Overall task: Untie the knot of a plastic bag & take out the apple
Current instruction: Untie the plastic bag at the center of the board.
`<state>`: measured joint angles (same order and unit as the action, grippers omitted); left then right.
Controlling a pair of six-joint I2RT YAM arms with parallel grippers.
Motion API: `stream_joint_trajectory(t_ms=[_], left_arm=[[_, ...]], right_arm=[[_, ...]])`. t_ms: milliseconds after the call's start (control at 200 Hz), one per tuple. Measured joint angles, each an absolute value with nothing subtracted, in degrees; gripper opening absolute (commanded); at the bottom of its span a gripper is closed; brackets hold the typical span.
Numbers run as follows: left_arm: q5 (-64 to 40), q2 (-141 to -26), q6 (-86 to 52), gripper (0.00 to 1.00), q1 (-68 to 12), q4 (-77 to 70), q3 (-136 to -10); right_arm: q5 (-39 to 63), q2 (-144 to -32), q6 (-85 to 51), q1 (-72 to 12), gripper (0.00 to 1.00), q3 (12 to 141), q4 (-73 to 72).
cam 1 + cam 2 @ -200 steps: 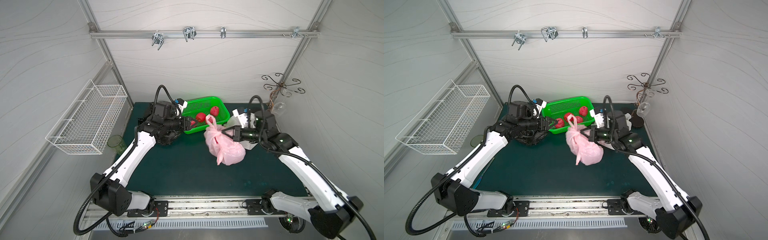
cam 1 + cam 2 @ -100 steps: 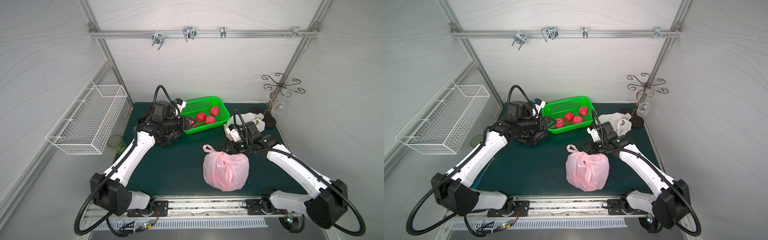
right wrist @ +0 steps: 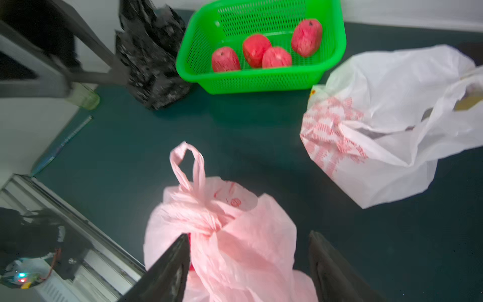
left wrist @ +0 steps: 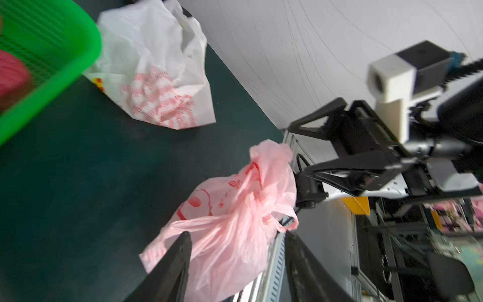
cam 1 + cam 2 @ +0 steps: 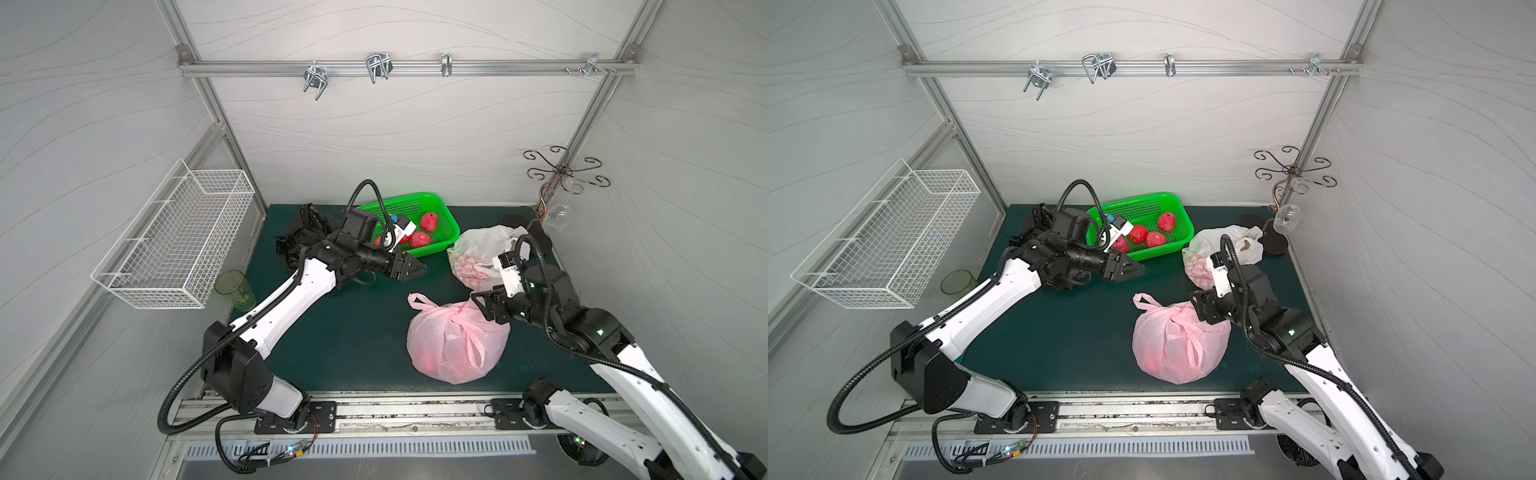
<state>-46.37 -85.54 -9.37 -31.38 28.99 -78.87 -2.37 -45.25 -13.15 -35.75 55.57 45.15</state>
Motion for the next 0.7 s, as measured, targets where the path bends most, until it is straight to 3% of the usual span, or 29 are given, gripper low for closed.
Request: stream_joint_trajectory(t_ms=[205,355,445,570,700], left_arm=[[-43.81,-90.96,-2.11,0.59,-37.50,38.74,-84.66],[-38.81,-94.02,0.97,0.59,-40.47,43.79,-86.17],[-37.36,-95.11,1.67,0.58,-40.97,45.56,-86.17],[-36.05,-96.42,2.20,0.58,-41.08,47.20,-86.52],[-35.05,-97.80,2.90,0.61,-41.80,48.49,-87.37]], right_arm=[[-3.81,-47.53,-13.58,-37.30,0.83,51.92,47.55],[-4.80,-50.15,-13.58,-37.60,0.80,51.96,47.53],[-5.76,-51.92,-13.89,-38.46,0.72,51.96,47.57],[-7.64,-52.12,-14.06,-42.02,0.52,51.96,47.72],[-9.98,-51.29,-14.76,-45.28,0.24,51.96,48.23]])
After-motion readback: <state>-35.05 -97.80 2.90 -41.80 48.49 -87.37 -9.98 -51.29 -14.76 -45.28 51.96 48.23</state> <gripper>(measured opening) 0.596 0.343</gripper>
